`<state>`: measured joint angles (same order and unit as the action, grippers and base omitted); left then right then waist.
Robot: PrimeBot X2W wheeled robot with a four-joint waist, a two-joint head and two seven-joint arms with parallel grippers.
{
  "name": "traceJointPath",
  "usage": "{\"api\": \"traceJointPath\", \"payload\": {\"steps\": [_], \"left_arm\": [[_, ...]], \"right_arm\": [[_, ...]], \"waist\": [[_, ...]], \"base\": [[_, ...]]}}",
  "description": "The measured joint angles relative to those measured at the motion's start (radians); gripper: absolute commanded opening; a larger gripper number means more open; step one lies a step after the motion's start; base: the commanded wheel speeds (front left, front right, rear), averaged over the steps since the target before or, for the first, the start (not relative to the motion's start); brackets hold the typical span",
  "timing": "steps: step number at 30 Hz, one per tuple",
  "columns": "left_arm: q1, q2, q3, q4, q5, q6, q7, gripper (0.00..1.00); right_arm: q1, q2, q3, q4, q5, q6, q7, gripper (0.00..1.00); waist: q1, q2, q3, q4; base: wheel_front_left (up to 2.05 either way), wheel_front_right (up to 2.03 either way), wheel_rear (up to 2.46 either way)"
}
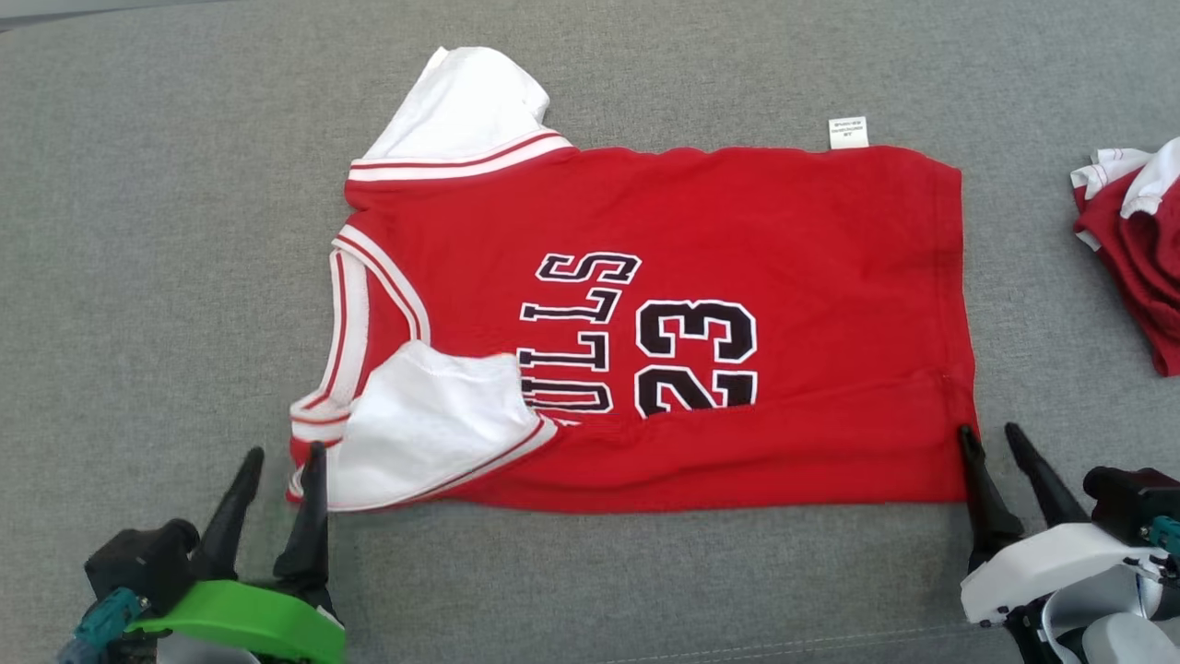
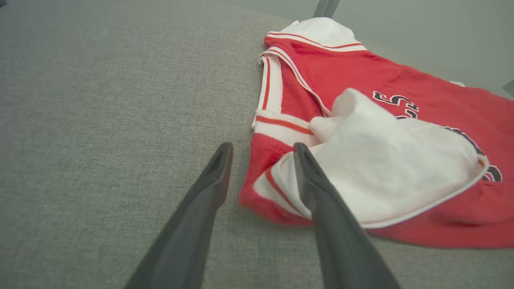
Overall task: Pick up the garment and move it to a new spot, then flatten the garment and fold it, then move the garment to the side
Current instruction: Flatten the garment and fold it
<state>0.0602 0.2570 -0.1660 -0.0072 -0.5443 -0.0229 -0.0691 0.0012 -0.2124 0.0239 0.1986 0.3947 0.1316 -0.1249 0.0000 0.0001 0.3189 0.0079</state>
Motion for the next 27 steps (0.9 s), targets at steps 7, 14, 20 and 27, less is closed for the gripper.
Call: {"api": "traceJointPath", "payload": {"steps": [7, 14, 20, 27], "left_arm": [[-0.049, -0.01, 0.005, 0.043, 0.031, 0.009, -0.079, 1.0], [-0.063, -0.004, 0.021, 0.004, 0.099, 0.051, -0.149, 1.0], [-0.061, 0.003, 0.023, -0.025, 0.113, 0.072, -0.152, 1.0], [-0.077, 0.013, 0.021, -0.053, 0.123, 0.081, -0.143, 1.0]], "right_arm": [[-0.038, 0.017, -0.021, -0.022, -0.035, 0.0, -0.08, 1.0], [-0.053, 0.053, -0.048, -0.146, -0.11, 0.0, -0.115, 1.0], [-0.047, 0.073, -0.045, -0.194, -0.136, 0.0, -0.105, 1.0], [-0.047, 0.087, -0.042, -0.219, -0.142, 0.0, -0.097, 1.0]], "waist": [[0.0, 0.0, -0.003, -0.02], [0.0, 0.0, -0.017, -0.038], [0.0, 0.0, -0.024, -0.038], [0.0, 0.0, -0.006, -0.041]], "base": [[0.0, 0.0, 0.0], [0.0, 0.0, 0.0], [0.0, 0.0, 0.0], [0.0, 0.0, 0.0]]}}
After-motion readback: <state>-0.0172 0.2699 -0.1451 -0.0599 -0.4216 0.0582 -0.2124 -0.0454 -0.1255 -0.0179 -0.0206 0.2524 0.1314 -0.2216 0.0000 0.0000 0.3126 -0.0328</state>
